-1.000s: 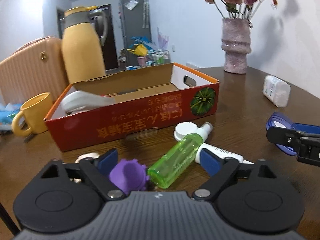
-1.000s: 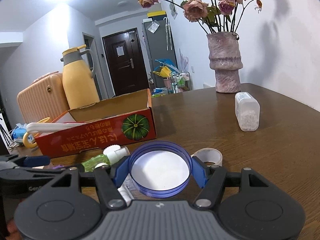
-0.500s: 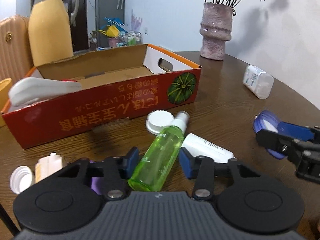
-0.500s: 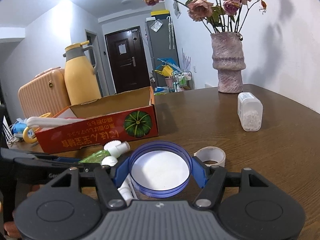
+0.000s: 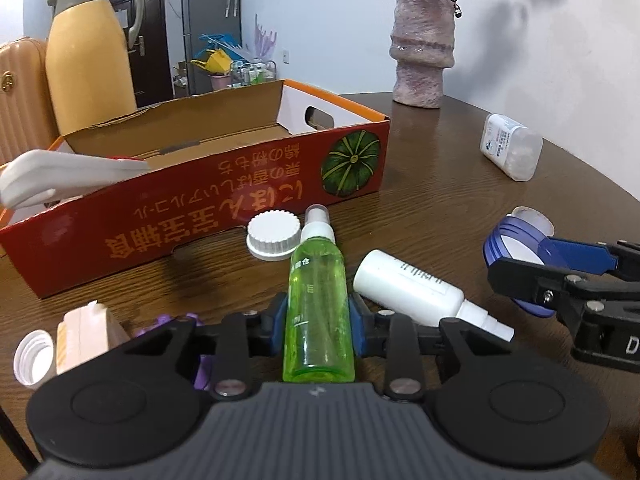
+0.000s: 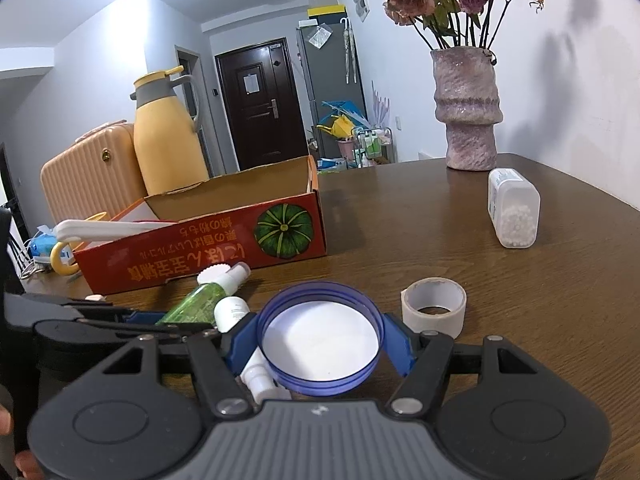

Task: Organize rigid objects
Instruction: 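Grasp the green spray bottle with the left tool while the right tool lifts the lid, then carry the spray bottle and lid toward the cardboard box with both tools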

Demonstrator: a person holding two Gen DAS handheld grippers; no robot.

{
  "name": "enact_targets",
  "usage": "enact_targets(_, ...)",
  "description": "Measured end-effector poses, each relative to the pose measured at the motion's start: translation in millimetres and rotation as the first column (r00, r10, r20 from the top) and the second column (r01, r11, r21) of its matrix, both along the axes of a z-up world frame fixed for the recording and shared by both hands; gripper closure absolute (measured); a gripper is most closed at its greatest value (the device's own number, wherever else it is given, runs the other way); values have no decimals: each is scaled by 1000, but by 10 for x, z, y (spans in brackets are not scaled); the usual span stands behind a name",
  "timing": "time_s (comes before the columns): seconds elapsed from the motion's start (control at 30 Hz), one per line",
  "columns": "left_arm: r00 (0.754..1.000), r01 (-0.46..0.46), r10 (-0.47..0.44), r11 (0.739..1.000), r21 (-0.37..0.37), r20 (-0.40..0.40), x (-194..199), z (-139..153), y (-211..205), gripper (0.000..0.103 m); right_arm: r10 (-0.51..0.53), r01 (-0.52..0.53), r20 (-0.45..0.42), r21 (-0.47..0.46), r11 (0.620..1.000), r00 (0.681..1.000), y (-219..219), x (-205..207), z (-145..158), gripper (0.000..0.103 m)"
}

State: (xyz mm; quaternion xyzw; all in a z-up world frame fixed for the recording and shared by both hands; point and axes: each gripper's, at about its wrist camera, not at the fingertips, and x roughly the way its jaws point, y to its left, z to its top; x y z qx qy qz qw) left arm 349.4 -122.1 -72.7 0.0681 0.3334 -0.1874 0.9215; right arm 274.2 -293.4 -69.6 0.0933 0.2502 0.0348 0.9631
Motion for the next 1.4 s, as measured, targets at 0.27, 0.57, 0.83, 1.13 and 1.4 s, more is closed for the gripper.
enact_targets(0.27,1000,-4,4,1000,28,24,-84,12,-4,72,0,0,21,19,1000,1000,-27,-18,8,38)
enact_targets(0.57,992,-11,12,1000,-5,122,-308,177,42,72,-4,3,89,14,1000,996,5,-105,51,38)
enact_targets(0.83,984,-60,75,994,-95,160,-558,397,293,72,-9,3,129,44,999,992,108,-171,162,38)
enact_targets(1.13,970,-103,140,977,-188,198,-737,686,551,72,37,-41,152,26,999,988,360,-100,337,38)
enact_targets(1.4,961,-152,198,961,-231,194,-643,892,677,72,45,-47,201,7,999,979,458,85,541,38)
